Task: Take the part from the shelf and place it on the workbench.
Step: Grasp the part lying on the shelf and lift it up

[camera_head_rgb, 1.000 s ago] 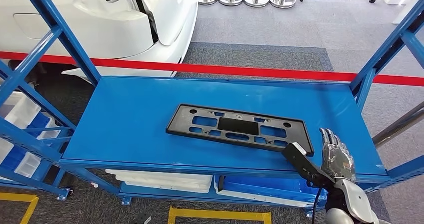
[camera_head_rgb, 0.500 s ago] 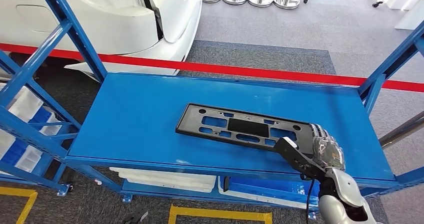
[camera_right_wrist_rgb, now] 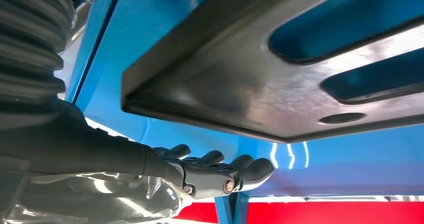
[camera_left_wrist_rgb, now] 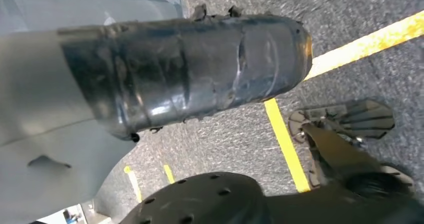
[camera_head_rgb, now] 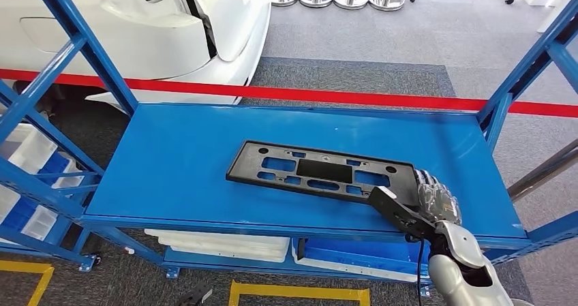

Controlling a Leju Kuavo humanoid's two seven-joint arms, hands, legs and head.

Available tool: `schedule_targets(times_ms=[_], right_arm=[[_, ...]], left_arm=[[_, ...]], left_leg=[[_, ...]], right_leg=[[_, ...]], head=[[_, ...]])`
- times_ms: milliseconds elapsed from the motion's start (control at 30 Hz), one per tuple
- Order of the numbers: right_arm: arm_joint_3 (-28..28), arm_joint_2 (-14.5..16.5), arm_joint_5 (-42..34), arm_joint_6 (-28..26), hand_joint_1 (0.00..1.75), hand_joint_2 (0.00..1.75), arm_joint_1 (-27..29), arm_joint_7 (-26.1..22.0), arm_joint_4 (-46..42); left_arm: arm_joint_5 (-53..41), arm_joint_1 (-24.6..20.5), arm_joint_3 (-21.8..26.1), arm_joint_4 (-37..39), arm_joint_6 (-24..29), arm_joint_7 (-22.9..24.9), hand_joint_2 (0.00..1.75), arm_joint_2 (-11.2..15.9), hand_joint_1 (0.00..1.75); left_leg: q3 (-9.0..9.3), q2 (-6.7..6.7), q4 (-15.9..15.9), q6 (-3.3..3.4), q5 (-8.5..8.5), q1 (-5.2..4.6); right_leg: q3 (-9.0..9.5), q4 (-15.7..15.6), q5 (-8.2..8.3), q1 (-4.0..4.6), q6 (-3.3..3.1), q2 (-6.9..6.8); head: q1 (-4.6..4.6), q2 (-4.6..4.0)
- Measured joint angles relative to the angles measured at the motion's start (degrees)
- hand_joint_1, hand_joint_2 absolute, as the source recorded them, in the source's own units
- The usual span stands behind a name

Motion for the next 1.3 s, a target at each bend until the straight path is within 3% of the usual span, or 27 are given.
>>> schedule_targets(times_ms=[67,200,267,333,367,400,433,500,567,667,733,833,867,900,933,1000,1067,1200,1233,1300], right_arm=[[0.1,0.2,-0.1,-0.2,0.00,1.75,-0.8,-0.6,1.4],[0.4,0.5,0.5,-0.6,1.71,1.75,-2.3,-1.9,4.4],[0.6,0.6,0.9,-0.7,1.75,1.75,-3.0,-2.7,6.2],[0.9,0.6,1.2,-0.8,1.75,1.75,-3.4,-3.5,7.9],[1.0,0.6,1.3,-1.0,1.75,1.75,-3.6,-3.8,8.7],[1.1,0.6,1.3,-1.1,1.75,1.75,-3.9,-4.1,9.3],[1.2,0.6,1.3,-1.2,1.75,1.75,-4.3,-4.3,9.8],[1.2,0.6,1.3,-1.2,1.75,1.75,-5.3,-4.8,10.5],[1.4,0.7,1.3,-1.3,1.75,1.75,-6.2,-5.1,10.9],[1.7,0.9,1.3,-1.5,1.75,1.75,-7.0,-5.7,11.5],[1.8,1.1,1.3,-1.7,1.75,1.75,-7.4,-6.1,12.0],[1.9,1.4,1.4,-1.8,1.75,1.75,-7.5,-6.4,12.9],[1.9,1.4,1.4,-1.9,1.75,1.75,-7.6,-6.6,13.2],[1.9,1.5,1.4,-2.0,1.75,1.75,-7.6,-6.8,13.4],[1.9,1.5,1.3,-2.2,1.75,1.75,-7.6,-7.0,13.7],[1.8,1.5,1.0,-2.9,1.75,1.75,-7.6,-7.5,14.1],[1.6,1.4,0.3,-4.0,1.75,1.75,-7.5,-8.0,14.2],[1.0,1.2,-0.9,-5.2,1.75,1.75,-7.0,-8.5,14.1],[0.7,1.2,-1.9,-5.9,1.75,1.75,-6.7,-8.9,14.0],[-0.3,1.2,-6.2,-8.8,1.75,1.75,-5.1,-10.3,12.9]], left_arm=[[0.0,-0.2,-0.2,0.0,0.0,0.1,0.00,0.0,0.00],[0.0,-0.4,-0.7,0.0,0.0,0.2,0.00,0.0,0.00],[0.0,-0.5,-1.0,-0.1,0.0,0.2,0.00,-0.3,0.00],[0.0,-0.5,-1.1,-0.1,0.0,0.2,0.00,-0.7,0.00],[0.0,-0.4,-1.2,-0.1,0.0,0.2,0.00,-0.9,0.00],[0.0,-0.3,-1.2,-0.1,0.0,0.2,0.00,-1.0,0.00],[0.0,-0.3,-1.2,-0.1,0.0,0.2,0.00,-1.1,0.00],[0.0,-0.3,-1.2,-0.1,0.0,0.1,0.00,-1.2,0.00],[0.0,-0.3,-1.2,-0.1,-0.1,0.1,0.00,-1.2,0.00],[0.0,-0.2,-1.3,-0.1,-0.1,-0.1,0.00,-1.2,0.00],[0.0,-0.2,-1.3,-0.1,-0.2,-0.3,0.00,-1.1,0.00],[0.0,0.1,-1.3,-0.1,-0.4,-0.3,0.00,-0.6,0.00],[0.0,0.2,-1.3,-0.1,-0.4,-0.3,0.00,-0.4,0.00],[0.0,0.4,-1.4,-0.1,-0.4,-0.4,0.00,-0.3,0.00],[0.0,0.5,-1.4,-0.1,-0.4,-0.4,0.00,-0.2,0.00],[0.1,0.6,-1.4,-0.1,-0.3,-0.6,0.00,-0.2,0.00],[0.4,0.6,-1.4,-0.1,-0.2,-0.7,0.00,-0.2,0.00],[0.7,0.9,-1.4,-0.1,-0.1,-1.0,0.00,-0.4,0.00],[0.9,0.9,-1.4,-0.1,0.0,-1.1,0.00,-0.6,0.00],[1.5,1.0,-1.3,-0.1,0.3,-1.4,0.00,-1.1,0.00]], left_leg=[[2.30,-0.03,-4.9,0.53,1.34,-0.10],[2.53,-0.06,-5.9,1.88,1.51,0.04],[2.51,-0.05,-6.1,2.39,1.76,0.23],[2.33,-0.06,-6.1,2.57,1.83,0.18],[2.30,-0.06,-6.0,2.57,1.83,0.14],[2.32,-0.05,-6.0,2.57,1.83,0.11],[2.39,-0.06,-6.0,2.56,1.82,0.08],[2.59,-0.08,-6.0,2.45,1.78,-0.04],[2.63,-0.08,-6.0,2.00,1.73,-0.15],[2.84,-0.04,-6.2,0.98,1.71,0.00],[2.28,-0.01,-4.2,0.42,0.13,0.06],[-2.24,0.02,6.3,-0.18,-5.40,0.20],[-3.56,0.03,9.3,-0.36,-6.37,0.28],[-3.95,0.03,10.3,-0.55,-6.22,0.38],[-3.25,0.05,9.1,-0.74,-5.06,0.51],[0.70,0.08,1.6,-1.19,-1.53,0.91],[3.78,-0.19,-4.2,-0.90,0.05,1.11],[3.97,-0.20,-5.2,1.07,0.27,0.96],[3.86,-0.09,-5.3,1.46,0.49,1.01],[3.51,0.01,-5.4,2.00,0.78,1.02]], right_leg=[[-0.23,0.4,-0.23,0.19,0.54,0.12],[-0.77,1.4,-1.07,0.17,1.84,0.12],[-3.22,6.5,-4.01,0.04,2.49,0.07],[-7.06,14.7,-7.43,-0.14,2.92,0.03],[-8.29,17.2,-8.01,-0.18,2.99,0.03],[-8.53,17.7,-7.54,-0.20,2.93,0.02],[-7.58,15.6,-6.05,-0.19,2.74,0.02],[-3.43,7.2,-2.25,-0.02,1.89,0.01],[-0.48,1.1,-0.59,0.29,1.17,-0.08],[0.37,-0.5,-0.44,0.44,0.54,-0.17],[1.24,-1.4,0.12,0.18,0.00,-0.35],[1.63,-1.8,0.52,0.04,-0.39,-0.58],[1.63,-1.8,0.53,0.01,-0.40,-0.59],[1.63,-1.7,0.50,-0.04,-0.35,-0.59],[1.64,-1.6,0.45,-0.15,-0.23,-0.58],[1.57,-1.0,0.15,-0.42,0.34,-0.53],[1.23,-0.1,-0.35,-0.41,1.23,-0.33],[0.81,0.3,-0.56,-0.51,2.65,0.00],[0.19,1.6,-1.50,-0.56,2.89,0.00],[-2.87,8.2,-5.31,-0.58,3.22,-0.06]], head=[[0.07,0.00],[0.10,0.00],[0.19,0.00],[0.21,0.00],[0.20,0.00],[0.19,0.00],[0.19,0.00],[0.20,0.00],[0.16,0.00],[0.12,0.00],[0.02,0.00],[-0.11,0.00],[-0.11,0.00],[-0.10,0.00],[-0.10,0.00],[-0.15,0.00],[-0.18,0.00],[0.09,0.00],[0.13,0.00],[0.21,0.00]])
